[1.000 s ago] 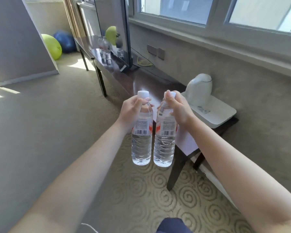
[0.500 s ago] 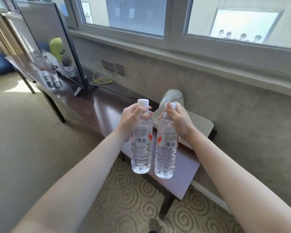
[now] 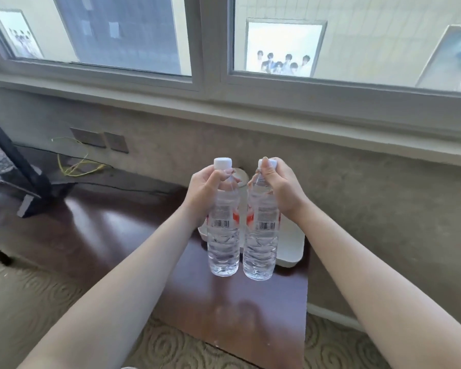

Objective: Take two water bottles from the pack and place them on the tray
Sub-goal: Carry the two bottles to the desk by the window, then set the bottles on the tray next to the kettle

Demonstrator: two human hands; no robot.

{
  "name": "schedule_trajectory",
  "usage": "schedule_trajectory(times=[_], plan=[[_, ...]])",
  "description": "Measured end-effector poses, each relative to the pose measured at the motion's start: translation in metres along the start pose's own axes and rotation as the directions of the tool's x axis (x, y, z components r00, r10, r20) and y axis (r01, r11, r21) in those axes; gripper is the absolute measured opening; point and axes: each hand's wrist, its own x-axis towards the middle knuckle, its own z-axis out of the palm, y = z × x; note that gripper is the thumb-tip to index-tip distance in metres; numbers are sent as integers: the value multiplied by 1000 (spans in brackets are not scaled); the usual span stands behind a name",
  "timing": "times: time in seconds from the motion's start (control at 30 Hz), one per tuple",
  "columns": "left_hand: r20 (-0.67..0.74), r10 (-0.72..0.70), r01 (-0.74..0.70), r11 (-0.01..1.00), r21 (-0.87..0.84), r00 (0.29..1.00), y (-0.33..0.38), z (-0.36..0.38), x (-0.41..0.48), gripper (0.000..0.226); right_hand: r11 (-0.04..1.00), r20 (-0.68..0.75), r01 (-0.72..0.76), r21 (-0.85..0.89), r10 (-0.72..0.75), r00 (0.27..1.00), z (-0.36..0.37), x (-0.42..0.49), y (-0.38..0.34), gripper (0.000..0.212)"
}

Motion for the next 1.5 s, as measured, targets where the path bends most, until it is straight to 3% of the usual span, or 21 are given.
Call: schedule_trajectory(times=[0.13, 0.33, 0.43, 0.57, 0.87, 1.1, 1.33, 1.5], plan=[[118, -4, 6, 1000, -12, 993, -4, 4, 30, 16, 999, -111, -32, -2, 32, 993, -5, 10, 1, 37], [323, -32, 42, 999, -26, 946, -7, 8, 70, 18, 997, -268, -76, -19, 68, 961, -12, 23, 2, 39], [425, 6, -6, 1000, -2, 905, -10, 14, 87, 24, 995, -329, -94, -29, 80, 941, -17, 27, 3, 36], [475, -6, 3, 1000, 7, 880, -25, 29, 107, 18, 991, -383, -101, -93, 58, 922, -29, 32, 15, 32], [478, -15, -9, 999, 47, 878, -79, 75, 138, 19, 971, -380, -183, -153, 113, 918, -52, 49, 80, 36], [410, -143, 83, 984, 160, 901, -121, 89, 161, 10, 949, -358, -236, -208, 150, 921, -62, 69, 135, 30], [357, -172, 93, 969, 228, 918, -146, 92, 174, 10, 948, -363, -223, -227, 131, 923, -61, 84, 171, 27], [320, -181, 126, 975, 184, 930, -158, 92, 171, 12, 961, -341, -170, -220, 87, 936, -55, 84, 179, 55]])
